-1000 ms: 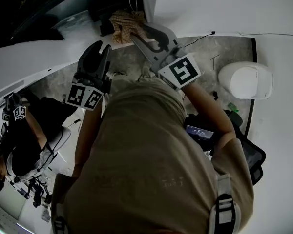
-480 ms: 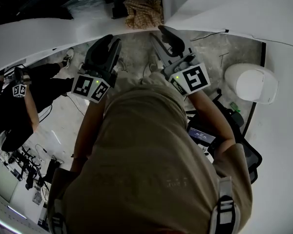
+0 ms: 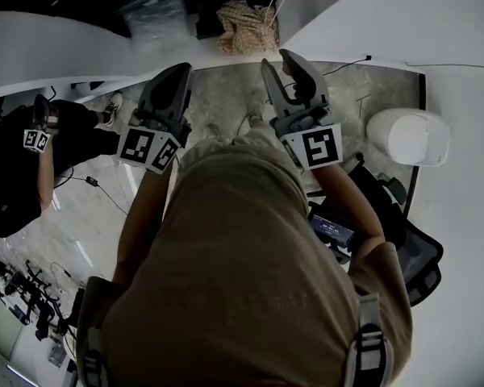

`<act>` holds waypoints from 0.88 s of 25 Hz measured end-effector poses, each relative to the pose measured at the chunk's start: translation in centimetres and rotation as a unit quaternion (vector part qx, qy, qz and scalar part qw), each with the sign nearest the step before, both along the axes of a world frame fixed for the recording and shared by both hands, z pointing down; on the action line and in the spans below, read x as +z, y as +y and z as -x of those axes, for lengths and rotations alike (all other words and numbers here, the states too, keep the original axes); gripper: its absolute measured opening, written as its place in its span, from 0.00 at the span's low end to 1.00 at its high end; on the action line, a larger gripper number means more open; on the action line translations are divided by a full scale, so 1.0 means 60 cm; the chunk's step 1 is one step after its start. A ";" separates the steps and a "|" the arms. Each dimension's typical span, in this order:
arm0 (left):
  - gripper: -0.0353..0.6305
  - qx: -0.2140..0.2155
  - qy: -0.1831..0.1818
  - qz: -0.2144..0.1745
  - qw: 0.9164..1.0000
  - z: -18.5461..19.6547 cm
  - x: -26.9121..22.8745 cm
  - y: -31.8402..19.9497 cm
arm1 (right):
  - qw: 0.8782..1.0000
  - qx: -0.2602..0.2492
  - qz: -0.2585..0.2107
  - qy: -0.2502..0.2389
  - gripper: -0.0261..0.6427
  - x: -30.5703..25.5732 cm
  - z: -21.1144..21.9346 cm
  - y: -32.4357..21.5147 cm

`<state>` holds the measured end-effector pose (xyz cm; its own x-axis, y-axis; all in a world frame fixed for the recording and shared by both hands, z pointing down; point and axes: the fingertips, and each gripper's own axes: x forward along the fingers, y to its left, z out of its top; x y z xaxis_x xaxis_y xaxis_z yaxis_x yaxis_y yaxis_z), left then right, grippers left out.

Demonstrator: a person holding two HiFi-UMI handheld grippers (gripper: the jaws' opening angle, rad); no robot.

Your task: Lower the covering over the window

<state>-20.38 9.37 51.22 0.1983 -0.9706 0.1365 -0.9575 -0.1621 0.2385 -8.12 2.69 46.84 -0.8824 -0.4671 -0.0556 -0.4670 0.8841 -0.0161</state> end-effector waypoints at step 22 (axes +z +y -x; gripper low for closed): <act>0.08 0.128 0.009 0.004 0.992 -0.067 0.044 0.307 | 0.997 0.079 -0.014 -0.004 0.20 0.007 -0.064 0.324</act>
<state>-16.37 27.77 53.87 0.4412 -0.8866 0.1385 -0.8805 -0.3980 0.2575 -4.26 22.12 47.24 -0.7976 -0.5982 -0.0769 -0.6002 0.7999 0.0028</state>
